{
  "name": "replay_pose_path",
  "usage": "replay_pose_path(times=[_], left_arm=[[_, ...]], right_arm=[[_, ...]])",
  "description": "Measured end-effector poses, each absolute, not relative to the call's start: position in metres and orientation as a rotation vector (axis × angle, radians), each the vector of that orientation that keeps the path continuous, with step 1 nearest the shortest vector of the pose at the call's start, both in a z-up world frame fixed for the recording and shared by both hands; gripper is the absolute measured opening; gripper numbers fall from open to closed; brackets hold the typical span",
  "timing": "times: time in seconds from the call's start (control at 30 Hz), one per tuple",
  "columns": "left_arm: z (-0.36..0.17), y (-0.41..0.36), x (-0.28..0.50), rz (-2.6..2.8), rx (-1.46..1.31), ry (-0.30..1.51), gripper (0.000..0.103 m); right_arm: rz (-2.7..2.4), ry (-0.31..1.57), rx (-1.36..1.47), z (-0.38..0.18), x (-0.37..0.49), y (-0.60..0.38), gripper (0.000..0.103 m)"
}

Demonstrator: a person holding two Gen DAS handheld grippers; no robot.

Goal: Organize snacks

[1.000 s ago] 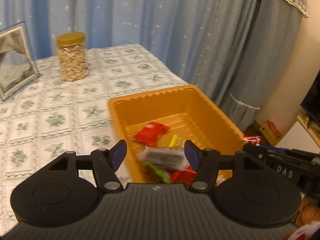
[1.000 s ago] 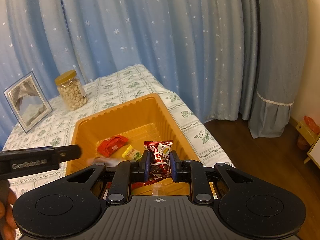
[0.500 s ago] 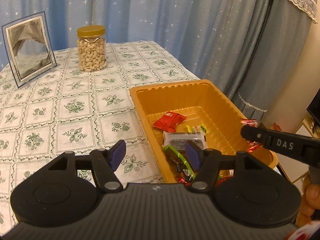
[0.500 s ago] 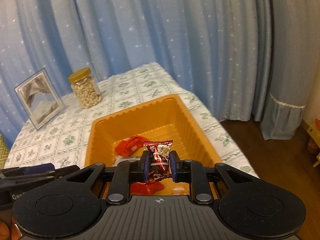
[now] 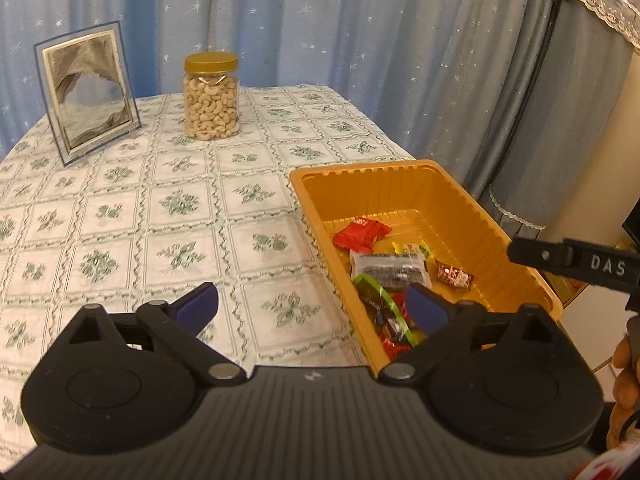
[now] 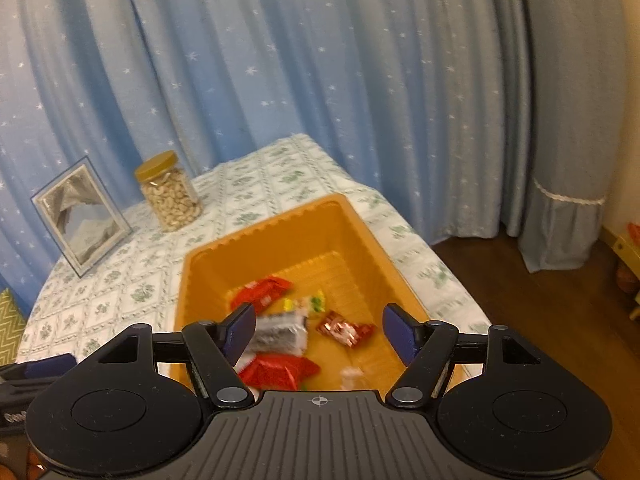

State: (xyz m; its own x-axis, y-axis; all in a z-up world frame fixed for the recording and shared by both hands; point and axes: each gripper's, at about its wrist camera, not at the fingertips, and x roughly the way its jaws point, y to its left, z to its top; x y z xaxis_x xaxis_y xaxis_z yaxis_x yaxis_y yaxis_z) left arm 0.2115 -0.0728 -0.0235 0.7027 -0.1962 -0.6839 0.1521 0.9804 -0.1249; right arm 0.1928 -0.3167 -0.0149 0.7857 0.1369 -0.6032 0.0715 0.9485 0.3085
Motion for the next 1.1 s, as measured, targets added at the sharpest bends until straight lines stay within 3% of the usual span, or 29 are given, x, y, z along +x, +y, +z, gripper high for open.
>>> replay_pose_path(times=[0.3, 1.1], left_arm=[[-0.01, -0.06, 0.172, -0.17, -0.087, 0.785, 0.103], [0.032, -0.056, 0.065, -0.092, -0.117, 0.759, 0.103]], right_arm=[[0.003, 0.707, 0.304, -0.006, 0.149, -0.317, 0.08], [0.05, 0.75, 0.152, 0.033, 0.05, -0.283, 0.081]])
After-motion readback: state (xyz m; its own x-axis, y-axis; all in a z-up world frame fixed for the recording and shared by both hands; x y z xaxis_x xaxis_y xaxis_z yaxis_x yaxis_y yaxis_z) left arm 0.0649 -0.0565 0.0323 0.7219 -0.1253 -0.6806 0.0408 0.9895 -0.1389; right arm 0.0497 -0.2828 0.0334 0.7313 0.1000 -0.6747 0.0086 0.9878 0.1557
